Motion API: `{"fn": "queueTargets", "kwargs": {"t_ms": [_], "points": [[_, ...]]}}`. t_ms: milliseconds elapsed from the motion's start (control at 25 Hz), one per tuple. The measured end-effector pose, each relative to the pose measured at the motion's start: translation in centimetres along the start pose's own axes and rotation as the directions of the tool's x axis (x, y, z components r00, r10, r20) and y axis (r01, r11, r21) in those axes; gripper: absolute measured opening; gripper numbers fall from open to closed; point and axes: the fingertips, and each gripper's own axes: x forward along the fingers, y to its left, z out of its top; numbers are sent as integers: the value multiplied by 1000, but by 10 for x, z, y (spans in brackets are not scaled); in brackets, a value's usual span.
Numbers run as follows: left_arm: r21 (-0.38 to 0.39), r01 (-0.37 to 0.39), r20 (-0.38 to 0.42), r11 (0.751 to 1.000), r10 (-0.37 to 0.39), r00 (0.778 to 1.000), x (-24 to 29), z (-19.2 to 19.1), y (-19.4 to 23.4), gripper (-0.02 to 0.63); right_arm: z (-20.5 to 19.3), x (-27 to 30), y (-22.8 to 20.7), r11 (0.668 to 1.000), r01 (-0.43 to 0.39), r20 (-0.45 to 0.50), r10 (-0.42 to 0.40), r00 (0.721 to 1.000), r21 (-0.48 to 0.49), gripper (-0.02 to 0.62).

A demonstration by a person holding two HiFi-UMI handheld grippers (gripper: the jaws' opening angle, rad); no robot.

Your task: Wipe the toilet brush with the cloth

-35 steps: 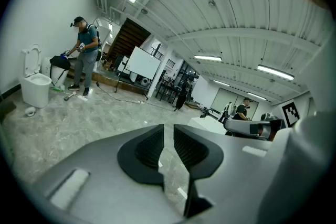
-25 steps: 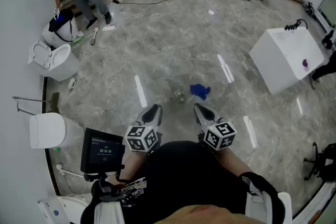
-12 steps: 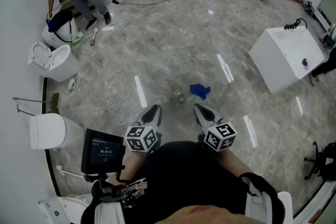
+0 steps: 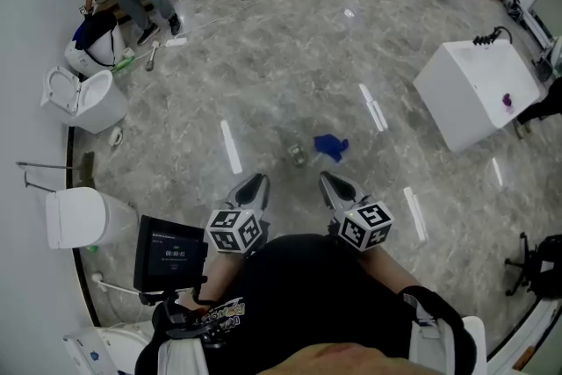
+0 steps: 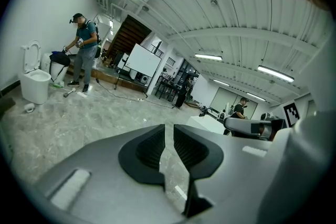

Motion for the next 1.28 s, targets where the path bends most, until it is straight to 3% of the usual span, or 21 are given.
{"fn": "queueTargets", "kwargs": {"t_ms": [600, 800, 1000, 1280], "points": [[-35, 10, -34, 999, -12, 999, -8, -14, -7, 57, -9, -12, 7, 1000, 0, -42, 1, 999, 16, 3], [-24, 34, -3, 999, -35, 999, 3, -2, -12, 55, 5, -9, 0, 1000, -1, -26, 1, 1000, -9, 2], [-41, 32, -68, 999, -35, 997, -9, -23, -17, 55, -13, -17, 10, 999, -4, -63, 6, 998, 34, 3], [-48, 60, -156, 997, -67, 985, 20, -43, -34, 55, -14, -25, 0, 1000, -24, -82, 25, 996, 15, 3]]}}
